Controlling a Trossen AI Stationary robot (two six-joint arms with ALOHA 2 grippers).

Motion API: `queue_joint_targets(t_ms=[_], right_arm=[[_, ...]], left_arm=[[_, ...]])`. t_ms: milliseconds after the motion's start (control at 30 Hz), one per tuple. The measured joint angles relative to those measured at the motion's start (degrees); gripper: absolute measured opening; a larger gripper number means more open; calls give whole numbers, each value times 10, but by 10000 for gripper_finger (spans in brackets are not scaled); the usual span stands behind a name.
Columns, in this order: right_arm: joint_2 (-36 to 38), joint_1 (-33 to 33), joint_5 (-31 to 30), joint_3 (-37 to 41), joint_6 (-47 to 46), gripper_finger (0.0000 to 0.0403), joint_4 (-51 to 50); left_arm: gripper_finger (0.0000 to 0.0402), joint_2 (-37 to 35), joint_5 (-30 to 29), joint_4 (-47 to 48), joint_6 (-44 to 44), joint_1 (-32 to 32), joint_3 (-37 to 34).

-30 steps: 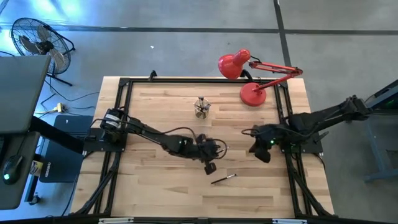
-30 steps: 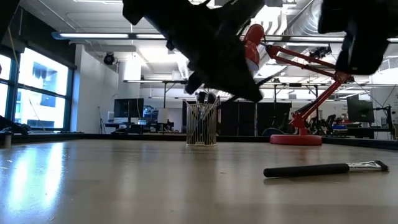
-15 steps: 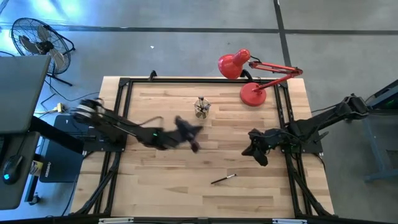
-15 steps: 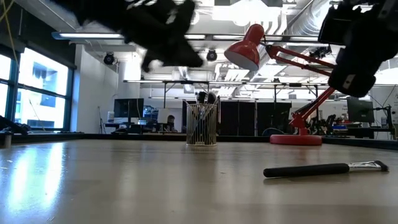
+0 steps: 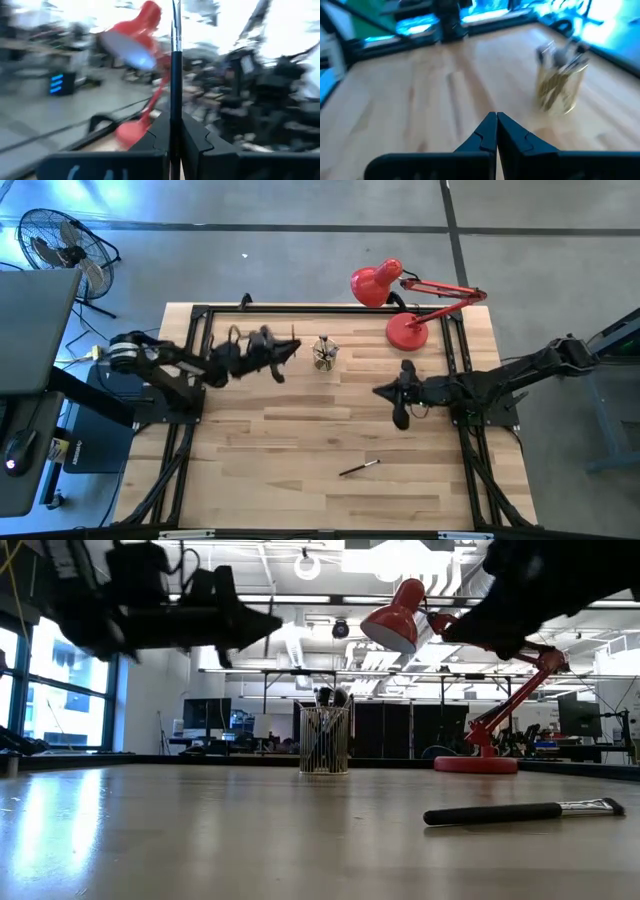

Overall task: Pick & Place Makeup Brushes
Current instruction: Put the eyeshadow brush into the makeup brush holder

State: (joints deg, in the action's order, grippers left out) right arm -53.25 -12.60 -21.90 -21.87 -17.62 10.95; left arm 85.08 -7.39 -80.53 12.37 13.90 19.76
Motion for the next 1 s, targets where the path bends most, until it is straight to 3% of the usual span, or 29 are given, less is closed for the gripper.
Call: queue_joint_targets(t_ms=[133,367,767,1000], right_arm=[[-34,39,-4,0,11,0,53],[-108,77,35,0,-49,0,105],[-162,82,60,0,-109,0,149],[-162,82,60,0,-109,0,163]], left_arm=[[10,51,164,-7,22,87,43],[10,164,316,-63,60,159,115],[10,305,417,-91,90,165,242],[12,326,432,-71,78,177,245]])
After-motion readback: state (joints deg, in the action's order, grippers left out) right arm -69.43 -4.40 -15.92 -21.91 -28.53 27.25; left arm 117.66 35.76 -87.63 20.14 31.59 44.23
